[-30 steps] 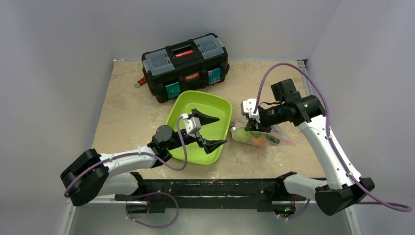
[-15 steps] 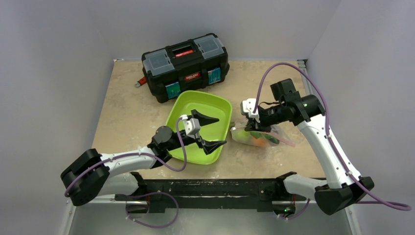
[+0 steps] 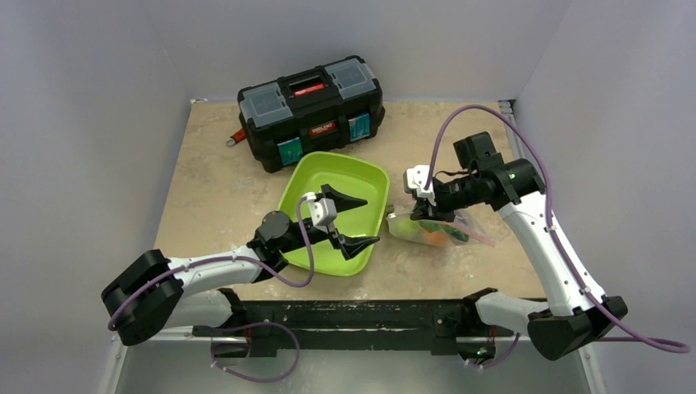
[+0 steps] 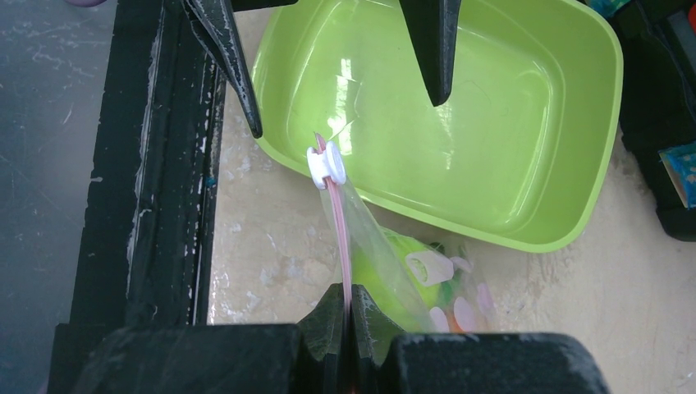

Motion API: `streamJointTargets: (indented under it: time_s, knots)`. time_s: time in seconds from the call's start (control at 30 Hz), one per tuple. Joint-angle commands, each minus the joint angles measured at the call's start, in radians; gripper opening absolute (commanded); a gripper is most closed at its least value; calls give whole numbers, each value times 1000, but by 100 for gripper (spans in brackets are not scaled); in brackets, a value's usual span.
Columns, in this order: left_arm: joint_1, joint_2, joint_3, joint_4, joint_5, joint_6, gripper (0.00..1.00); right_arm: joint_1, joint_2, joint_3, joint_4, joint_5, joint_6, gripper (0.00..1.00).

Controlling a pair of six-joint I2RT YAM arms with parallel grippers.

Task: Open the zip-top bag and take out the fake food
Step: Adjust the zipper food storage bag at the center of the board.

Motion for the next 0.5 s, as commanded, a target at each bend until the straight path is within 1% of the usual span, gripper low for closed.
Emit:
streamJointTargets:
  time_s: [0.0,0.47]
  knots:
    - [6,-21,11,1,2,-17,100,-3,1,6,-7,-28,-16,0]
    - [6,-15,10,11,37,-8,100,-4,7,8,-12,-34,-18,0]
